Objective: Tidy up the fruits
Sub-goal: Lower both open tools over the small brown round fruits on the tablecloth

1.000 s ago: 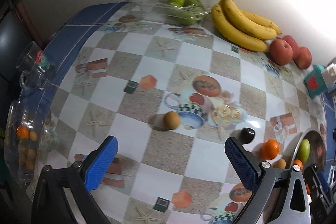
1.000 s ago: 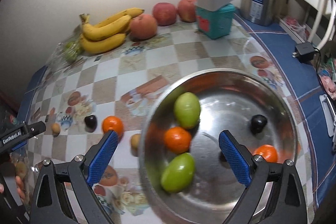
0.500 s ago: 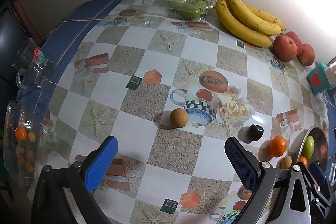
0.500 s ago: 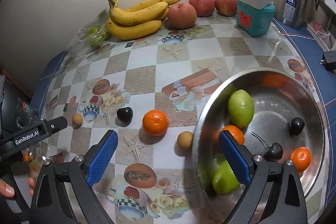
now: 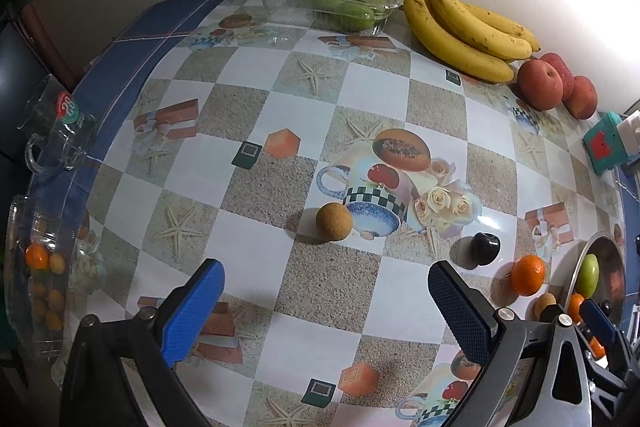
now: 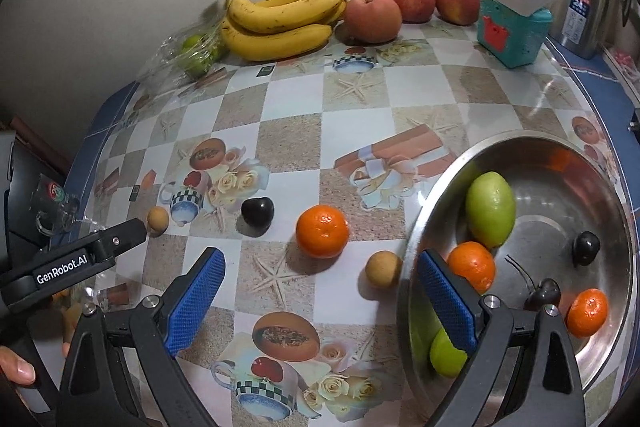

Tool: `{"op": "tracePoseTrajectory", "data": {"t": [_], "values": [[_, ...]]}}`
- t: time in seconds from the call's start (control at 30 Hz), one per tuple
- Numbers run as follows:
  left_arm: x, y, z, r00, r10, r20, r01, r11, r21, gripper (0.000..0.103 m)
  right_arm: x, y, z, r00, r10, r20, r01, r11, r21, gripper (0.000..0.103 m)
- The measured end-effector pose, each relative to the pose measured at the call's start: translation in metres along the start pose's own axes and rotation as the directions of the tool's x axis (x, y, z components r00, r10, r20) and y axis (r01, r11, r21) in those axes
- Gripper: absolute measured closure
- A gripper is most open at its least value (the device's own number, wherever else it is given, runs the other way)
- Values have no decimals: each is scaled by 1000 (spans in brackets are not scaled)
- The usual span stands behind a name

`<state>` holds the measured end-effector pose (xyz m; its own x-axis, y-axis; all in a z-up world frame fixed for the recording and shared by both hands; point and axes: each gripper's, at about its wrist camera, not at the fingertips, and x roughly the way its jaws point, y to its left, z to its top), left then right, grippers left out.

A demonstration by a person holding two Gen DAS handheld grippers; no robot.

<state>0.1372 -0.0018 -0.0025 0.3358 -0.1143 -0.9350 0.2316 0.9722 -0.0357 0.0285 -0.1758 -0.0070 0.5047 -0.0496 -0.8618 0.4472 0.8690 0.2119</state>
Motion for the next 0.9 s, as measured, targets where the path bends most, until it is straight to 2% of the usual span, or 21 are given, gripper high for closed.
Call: {"op": "tracePoseTrajectory", "data": {"t": [0.2,0.4,0.47,0.53,0.77,0.9], "values": [[0,-1,-1,1000,-3,1,3,1000,2,0,5,6,-1,999,35,-14,-35,999,-18,6],[1,-1,0,1000,-6,-1,6,1000,-3,0,12,4,0,999,16,-28,-17,1000,-11,8],[1,0,0,1000,-8,-2,8,1000,-5,0,17,3,0,999,12,-40,-12,1000,-6,17],[1,0,0,1000,-8,-1,8,1000,-4,0,22,2,0,998,3,-55,-4,1000,-9,19],[-2,-1,0,1000,-16,5,16,1000,0,0,27,8,-1,998,-46,-51,44,998,-52,19],[-2,0,0,1000,-16,4,16,1000,-2,0,29,8,-2,997,-44,-58,41,998,-51,19]]}}
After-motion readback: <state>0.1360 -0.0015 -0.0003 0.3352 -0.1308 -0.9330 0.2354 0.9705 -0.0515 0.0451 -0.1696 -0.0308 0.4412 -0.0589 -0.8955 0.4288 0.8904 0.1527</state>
